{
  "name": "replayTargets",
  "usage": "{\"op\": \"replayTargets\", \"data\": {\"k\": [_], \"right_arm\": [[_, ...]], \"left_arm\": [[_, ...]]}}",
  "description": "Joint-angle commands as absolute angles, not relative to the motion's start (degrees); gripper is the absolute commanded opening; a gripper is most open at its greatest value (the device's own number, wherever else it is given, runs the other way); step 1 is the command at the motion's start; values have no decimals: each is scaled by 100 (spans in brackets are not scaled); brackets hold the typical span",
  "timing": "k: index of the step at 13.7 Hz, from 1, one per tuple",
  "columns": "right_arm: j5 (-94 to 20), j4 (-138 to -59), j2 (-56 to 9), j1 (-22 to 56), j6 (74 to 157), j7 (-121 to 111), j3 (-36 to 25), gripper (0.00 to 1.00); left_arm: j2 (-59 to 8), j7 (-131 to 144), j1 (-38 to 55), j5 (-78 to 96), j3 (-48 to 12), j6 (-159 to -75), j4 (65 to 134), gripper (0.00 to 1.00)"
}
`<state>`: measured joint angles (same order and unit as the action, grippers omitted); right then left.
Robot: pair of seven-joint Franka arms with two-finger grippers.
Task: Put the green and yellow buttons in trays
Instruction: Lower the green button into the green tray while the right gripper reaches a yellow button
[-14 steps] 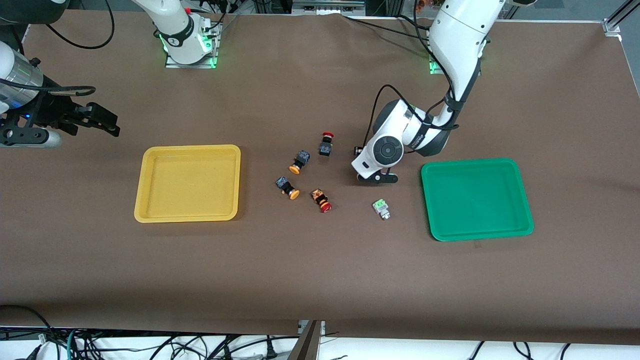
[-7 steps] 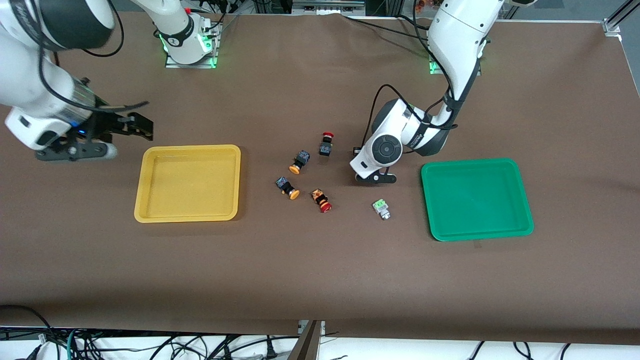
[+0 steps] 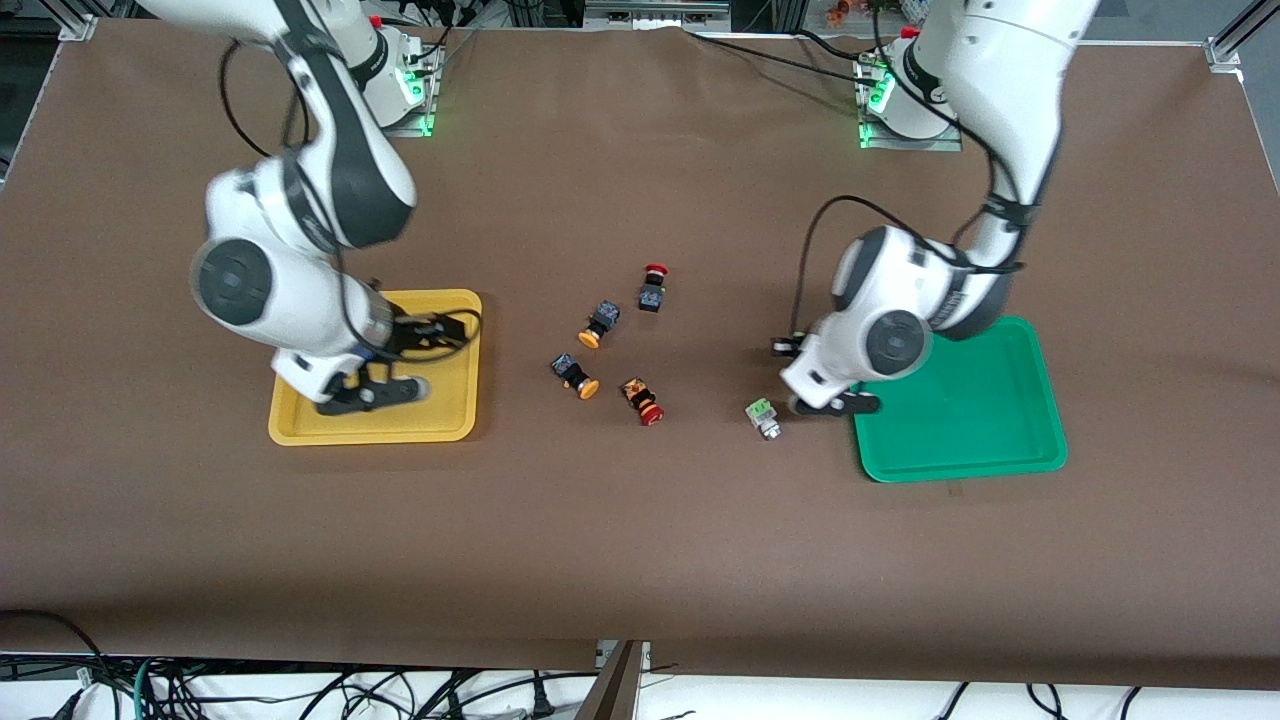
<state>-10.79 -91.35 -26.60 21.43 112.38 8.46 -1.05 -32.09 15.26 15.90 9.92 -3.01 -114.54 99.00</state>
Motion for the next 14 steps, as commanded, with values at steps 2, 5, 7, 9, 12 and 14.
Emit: {"op": "replayTargets", "data": {"k": [2,5,7,9,12,14], "right_arm": [[-1213,-9018,-3303,2820,12179,1571,-149,100],[-1187,-8991,-3786,3365,13075,2221,-158,100],[-1108,-8991,-4103,3725,13603,2565,-184,100],[-889,-9009,-4297,3876,13877,2619,-228,100],[-554,-9061,-4324,3876,13878,2610,-255,100],[-283,-9062,-4324,3859,13869,2575,-272,100]], "left_arm": [[-3137,22,382,590,-316,-11267,9958,21],[-3190,-439,-227,571,-299,-11268,9975,21],[-3182,-308,-343,571,-238,-11198,10098,19],[-3286,-378,-474,344,-62,-11206,10160,20],[-3392,-361,-642,141,-53,-11215,10187,23],[-3506,-360,-746,-69,-18,-11302,10152,24]]}}
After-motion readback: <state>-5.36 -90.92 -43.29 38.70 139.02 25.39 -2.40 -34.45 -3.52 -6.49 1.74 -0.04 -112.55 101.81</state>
